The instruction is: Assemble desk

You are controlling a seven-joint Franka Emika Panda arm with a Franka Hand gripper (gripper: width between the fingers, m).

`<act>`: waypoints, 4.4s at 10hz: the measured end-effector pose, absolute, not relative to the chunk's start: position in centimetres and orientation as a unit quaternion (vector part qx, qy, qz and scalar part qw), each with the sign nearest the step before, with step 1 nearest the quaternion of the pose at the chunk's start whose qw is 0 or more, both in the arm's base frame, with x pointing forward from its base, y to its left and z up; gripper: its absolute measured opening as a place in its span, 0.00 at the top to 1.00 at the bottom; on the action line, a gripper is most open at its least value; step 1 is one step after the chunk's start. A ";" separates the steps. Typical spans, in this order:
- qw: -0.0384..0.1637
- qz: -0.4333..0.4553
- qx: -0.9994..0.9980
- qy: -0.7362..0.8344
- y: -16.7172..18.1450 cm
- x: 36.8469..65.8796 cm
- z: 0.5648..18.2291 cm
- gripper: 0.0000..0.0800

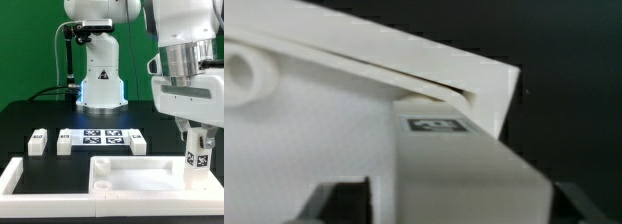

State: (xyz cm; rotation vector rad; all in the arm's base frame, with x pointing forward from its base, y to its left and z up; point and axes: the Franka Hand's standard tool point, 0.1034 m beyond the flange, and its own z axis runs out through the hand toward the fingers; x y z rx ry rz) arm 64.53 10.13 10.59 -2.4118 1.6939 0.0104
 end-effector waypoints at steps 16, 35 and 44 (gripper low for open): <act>0.054 -0.035 -0.987 0.150 10.3 64.8 10.9 0.63; 0.097 0.052 -0.612 0.783 11.3 64.5 10.7 0.23; 0.098 0.021 -0.846 0.524 11.6 64.1 10.6 0.19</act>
Offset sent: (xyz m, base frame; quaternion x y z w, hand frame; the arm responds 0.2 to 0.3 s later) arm -0.0307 0.0104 0.0100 0.0000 0.0275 -0.1662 0.9857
